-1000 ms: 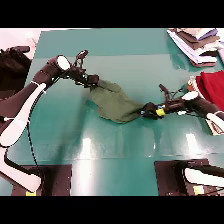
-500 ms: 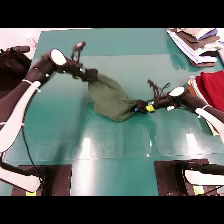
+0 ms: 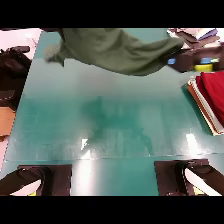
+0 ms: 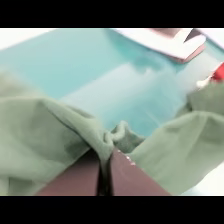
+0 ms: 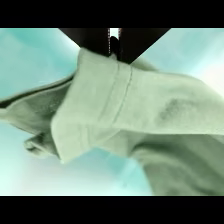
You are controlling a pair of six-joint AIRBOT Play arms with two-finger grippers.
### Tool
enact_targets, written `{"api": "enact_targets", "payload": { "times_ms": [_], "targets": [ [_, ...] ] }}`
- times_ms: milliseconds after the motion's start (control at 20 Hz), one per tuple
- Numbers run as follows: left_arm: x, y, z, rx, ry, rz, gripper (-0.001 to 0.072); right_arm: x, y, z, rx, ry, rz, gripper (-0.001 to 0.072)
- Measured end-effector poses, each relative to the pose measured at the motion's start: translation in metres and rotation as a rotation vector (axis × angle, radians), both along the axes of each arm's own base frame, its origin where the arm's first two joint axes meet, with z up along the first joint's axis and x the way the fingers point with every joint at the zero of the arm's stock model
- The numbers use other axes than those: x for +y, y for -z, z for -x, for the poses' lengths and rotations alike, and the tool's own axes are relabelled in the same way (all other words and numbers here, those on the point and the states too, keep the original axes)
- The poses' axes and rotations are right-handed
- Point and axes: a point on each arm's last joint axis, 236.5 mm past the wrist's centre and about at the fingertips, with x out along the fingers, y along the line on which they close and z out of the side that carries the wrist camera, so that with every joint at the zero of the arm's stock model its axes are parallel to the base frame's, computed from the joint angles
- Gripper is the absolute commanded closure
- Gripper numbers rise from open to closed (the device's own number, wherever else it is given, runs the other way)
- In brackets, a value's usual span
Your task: Fold the shirts.
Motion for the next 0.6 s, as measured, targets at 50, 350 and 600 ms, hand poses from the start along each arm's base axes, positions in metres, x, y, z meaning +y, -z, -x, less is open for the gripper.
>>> {"api": "enact_targets", "payload": {
  "times_ms": [50, 350, 600],
  "targets": [
    [-0.006, -0.001, 0.009, -0.015, 0.018, -0.026, 0.068, -0.006, -0.009, 0.007, -0.013, 0.017, 0.018, 0.0693],
    [-0.068, 0.133, 0.004, 0.22, 0.144, -0.271, 0.0624, -0.021, 0.05, 0.028, 0.179, 0.054, 0.087, 0.0693],
    [-0.086, 0.264, -0.008, 0.507, 0.145, -0.41, 0.0102, -0.025, 0.123, 0.036, 0.349, 0.079, 0.096, 0.0693]
  ]
}}
